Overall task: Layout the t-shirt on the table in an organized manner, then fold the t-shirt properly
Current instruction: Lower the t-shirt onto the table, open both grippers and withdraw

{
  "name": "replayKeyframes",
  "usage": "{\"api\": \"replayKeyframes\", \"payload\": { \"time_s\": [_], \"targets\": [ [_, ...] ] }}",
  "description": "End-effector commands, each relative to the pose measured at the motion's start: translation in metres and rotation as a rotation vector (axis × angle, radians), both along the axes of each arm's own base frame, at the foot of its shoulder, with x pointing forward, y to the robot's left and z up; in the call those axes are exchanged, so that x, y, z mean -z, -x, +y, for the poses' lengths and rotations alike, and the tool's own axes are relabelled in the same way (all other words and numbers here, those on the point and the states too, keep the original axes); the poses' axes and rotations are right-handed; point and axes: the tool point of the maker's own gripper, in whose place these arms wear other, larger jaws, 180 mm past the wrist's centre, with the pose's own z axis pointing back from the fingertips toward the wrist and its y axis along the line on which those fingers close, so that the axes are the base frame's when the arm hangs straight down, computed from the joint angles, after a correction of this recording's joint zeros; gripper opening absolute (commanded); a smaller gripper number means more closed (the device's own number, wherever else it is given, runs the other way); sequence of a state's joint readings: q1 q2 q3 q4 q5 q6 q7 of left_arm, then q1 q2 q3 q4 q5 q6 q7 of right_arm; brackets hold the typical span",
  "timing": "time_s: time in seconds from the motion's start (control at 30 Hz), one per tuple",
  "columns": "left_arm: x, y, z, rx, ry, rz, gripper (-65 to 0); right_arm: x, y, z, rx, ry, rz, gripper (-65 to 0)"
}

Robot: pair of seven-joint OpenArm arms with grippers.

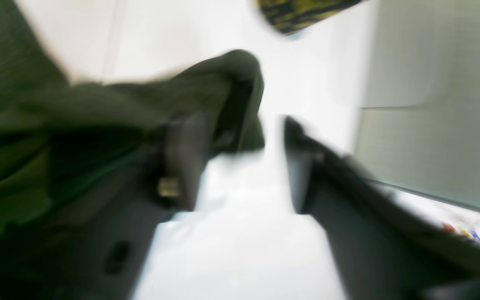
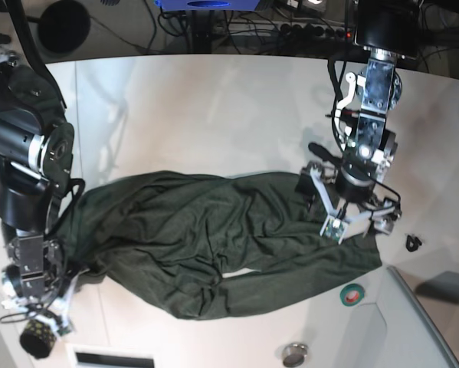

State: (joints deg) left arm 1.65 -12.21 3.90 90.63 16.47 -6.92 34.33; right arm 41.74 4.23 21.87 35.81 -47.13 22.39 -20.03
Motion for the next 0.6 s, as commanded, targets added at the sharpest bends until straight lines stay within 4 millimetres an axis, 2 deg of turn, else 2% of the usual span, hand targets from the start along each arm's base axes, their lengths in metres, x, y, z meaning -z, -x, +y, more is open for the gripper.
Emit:
{"api": "replayKeyframes", "payload": {
  "time_s": [0.0, 0.03, 0.1, 0.13, 0.2, 0.27, 0.33, 0.4, 0.5, 0.53, 0.57],
  "targets": [
    [-0.016, -0.006, 0.0, 0.006, 0.003, -0.055, 0.0, -0.016, -0.013, -0.005, -0.004, 0.008, -0.029, -20.4],
    [-0.017, -0.002, 0.001, 0.001, 0.004, -0.057, 0.0, -0.01, -0.01, 0.0, -0.025, -0.004, -0.004, -15.3],
    [-0.017, 0.005, 0.007, -0.014, 0.004, -0.058, 0.0, -0.012, -0.005, -0.007, -0.036, -0.008, -0.007, -14.3],
    [-0.017, 0.008, 0.01, -0.022, 0.005, -0.058, 0.0, -0.01, 0.005, -0.013, -0.023, -0.012, -0.025, -14.3],
    [-0.016, 0.014, 0.019, -0.049, 0.002, -0.051, 0.0, -0.031, 0.021, -0.031, 0.031, -0.022, -0.142, -14.3],
    [-0.011, 0.023, 0.03, -0.079, 0.008, -0.037, 0.0, -0.034, 0.052, -0.021, 0.023, -0.043, -0.208, -14.3],
    [-0.009, 0.03, 0.029, -0.092, 0.059, -0.029, 0.0, -0.016, 0.09, -0.011, 0.0, -0.039, -0.182, -14.3],
    [-0.007, 0.04, 0.031, -0.101, 0.125, -0.015, 0.0, 0.016, 0.124, 0.012, -0.056, -0.037, -0.103, -14.3],
    [-0.009, 0.043, 0.036, -0.107, 0.221, -0.008, 0.0, 0.046, 0.151, 0.035, -0.059, -0.108, -0.051, -14.3],
    [-0.01, 0.042, 0.036, -0.11, 0.249, -0.008, -4.3, 0.051, 0.152, 0.043, -0.054, -0.153, -0.052, -14.3],
    [-0.012, 0.041, 0.038, -0.108, 0.258, -0.013, -13.0, 0.053, 0.153, 0.047, -0.046, -0.191, -0.054, -14.3]
  ]
}}
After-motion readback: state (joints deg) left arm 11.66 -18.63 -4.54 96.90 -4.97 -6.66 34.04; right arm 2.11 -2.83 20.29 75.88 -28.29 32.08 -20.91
